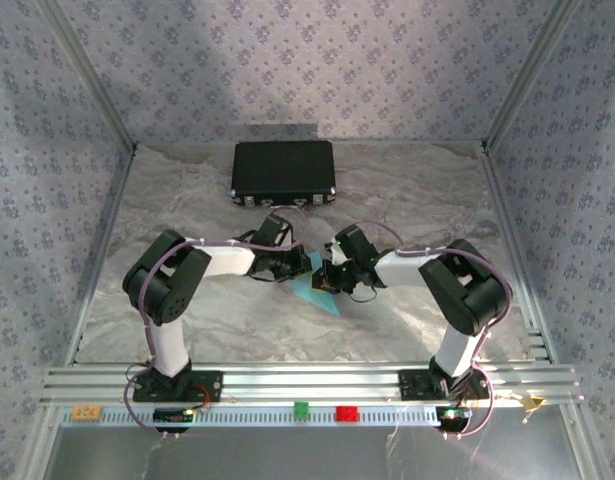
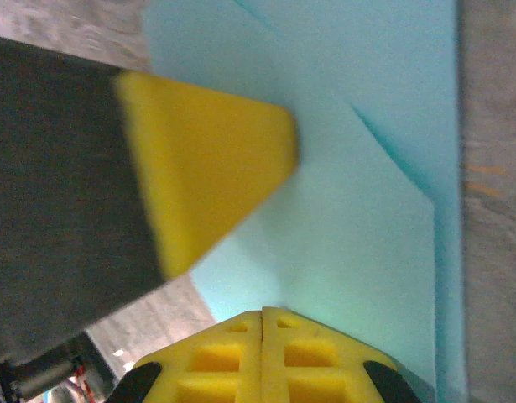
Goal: Fold a paper plane with a square sheet of paper (pick it up from the middle)
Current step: Fourth fold the wing at the center of the table.
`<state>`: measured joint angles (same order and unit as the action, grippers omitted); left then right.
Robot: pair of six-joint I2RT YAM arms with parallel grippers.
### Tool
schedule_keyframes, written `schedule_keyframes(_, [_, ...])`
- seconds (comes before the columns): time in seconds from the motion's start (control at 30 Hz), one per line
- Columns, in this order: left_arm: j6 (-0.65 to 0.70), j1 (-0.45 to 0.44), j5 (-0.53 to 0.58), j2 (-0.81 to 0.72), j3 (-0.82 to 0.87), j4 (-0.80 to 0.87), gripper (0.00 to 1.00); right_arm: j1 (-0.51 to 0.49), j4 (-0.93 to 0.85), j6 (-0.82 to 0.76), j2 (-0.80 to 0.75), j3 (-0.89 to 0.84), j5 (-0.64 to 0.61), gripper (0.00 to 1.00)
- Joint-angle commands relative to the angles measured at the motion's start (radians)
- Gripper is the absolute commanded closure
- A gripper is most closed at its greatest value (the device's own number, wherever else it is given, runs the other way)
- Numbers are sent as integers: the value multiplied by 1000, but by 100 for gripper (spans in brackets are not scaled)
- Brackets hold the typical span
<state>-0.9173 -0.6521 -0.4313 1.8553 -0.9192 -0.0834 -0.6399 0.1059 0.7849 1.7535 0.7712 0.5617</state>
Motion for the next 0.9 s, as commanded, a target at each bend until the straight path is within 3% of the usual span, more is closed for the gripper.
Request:
schedule_keyframes(0.0, [0,8,32,41,33,28,92,-1,-63,-38,8,-5,-28,98])
schedule_keyframes(0.37, [0,18,21,40,47,11,92,10,-28,-14,-131,-106,11,98])
schedule_keyframes(0.73, [-14,18,9,47,60,-20,92,4,68,30,25,20,9,98])
schedule_keyframes(0.87, [-13,19,9,47,62,-21,92,8,4,14,53,24,-49,97])
